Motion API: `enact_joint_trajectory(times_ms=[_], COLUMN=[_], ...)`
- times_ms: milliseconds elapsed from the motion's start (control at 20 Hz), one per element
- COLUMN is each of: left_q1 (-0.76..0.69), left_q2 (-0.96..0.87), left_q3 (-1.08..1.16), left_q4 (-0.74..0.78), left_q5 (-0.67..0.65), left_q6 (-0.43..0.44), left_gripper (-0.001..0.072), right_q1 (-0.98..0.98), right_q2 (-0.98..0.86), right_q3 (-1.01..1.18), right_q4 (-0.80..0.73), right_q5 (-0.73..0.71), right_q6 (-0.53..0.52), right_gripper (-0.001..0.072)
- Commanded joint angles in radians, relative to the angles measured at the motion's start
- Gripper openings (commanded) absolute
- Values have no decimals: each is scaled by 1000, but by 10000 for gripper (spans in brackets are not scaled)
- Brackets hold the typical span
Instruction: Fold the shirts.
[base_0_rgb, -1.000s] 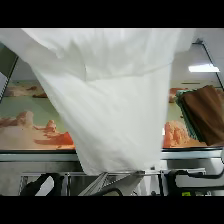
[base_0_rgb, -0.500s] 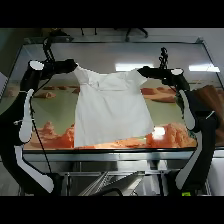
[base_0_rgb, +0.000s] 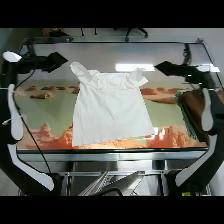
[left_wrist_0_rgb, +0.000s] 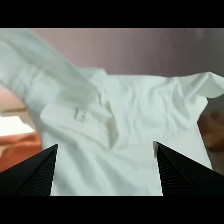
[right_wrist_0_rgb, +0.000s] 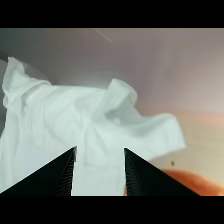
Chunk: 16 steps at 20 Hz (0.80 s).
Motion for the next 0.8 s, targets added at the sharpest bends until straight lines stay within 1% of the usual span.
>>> enact_joint_trajectory(times_ms=[0,100,150,250,400,600,750], left_q1=[123,144,142,128,82,25,-2], left_q2=[181,311,370,476,573,656,694], left_q3=[-230,-504,-644,-925,-1197,-1356,-1425], left_q4=[35,81,107,137,137,138,138], left_q5=[-215,-221,-206,-159,-48,52,92], left_q6=[-48,-45,-44,-36,-19,-12,-15], left_gripper=[516,516,516,516,516,516,516], right_q1=[-152,-193,-200,-197,-167,-116,-80], right_q2=[107,147,164,188,190,190,190], right_q3=[-24,-95,-148,-260,-393,-473,-472], right_q4=[-166,-222,-239,-243,-247,-246,-238], right_q5=[302,390,406,405,395,358,263], right_q6=[104,111,110,82,60,16,-8], right_gripper=[389,389,389,389,389,389,389])
